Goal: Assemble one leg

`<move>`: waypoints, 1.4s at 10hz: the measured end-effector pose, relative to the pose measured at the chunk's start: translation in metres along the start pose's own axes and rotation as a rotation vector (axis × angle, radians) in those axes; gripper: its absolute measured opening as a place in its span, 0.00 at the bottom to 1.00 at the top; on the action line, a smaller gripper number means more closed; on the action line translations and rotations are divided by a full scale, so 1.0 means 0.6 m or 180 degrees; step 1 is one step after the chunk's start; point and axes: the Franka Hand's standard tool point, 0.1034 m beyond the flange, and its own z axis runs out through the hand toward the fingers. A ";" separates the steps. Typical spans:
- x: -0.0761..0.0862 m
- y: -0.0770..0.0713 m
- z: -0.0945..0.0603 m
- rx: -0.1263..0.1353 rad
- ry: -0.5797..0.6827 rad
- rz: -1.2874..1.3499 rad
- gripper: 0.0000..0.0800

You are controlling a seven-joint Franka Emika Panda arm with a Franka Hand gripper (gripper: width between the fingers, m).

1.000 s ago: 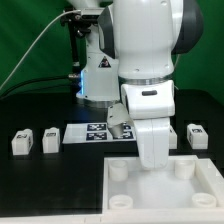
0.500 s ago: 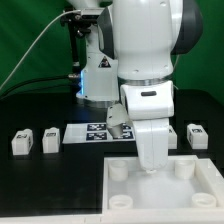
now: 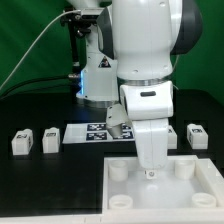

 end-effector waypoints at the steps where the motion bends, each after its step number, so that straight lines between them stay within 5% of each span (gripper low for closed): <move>1: 0.000 0.000 0.000 0.0000 0.0000 0.0001 0.81; 5: 0.000 0.000 -0.001 -0.0008 0.0003 0.0075 0.81; 7: 0.016 -0.019 -0.039 -0.0085 -0.0018 0.0378 0.81; 9: 0.055 -0.049 -0.073 -0.0107 -0.0026 0.1155 0.81; 11: 0.105 -0.093 -0.074 -0.0113 -0.0004 0.2018 0.81; 14: 0.148 -0.100 -0.070 -0.0175 0.0163 0.3247 0.81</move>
Offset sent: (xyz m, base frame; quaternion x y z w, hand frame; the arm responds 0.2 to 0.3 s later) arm 0.0000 0.0000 0.0000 0.0000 0.0000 0.0000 1.0000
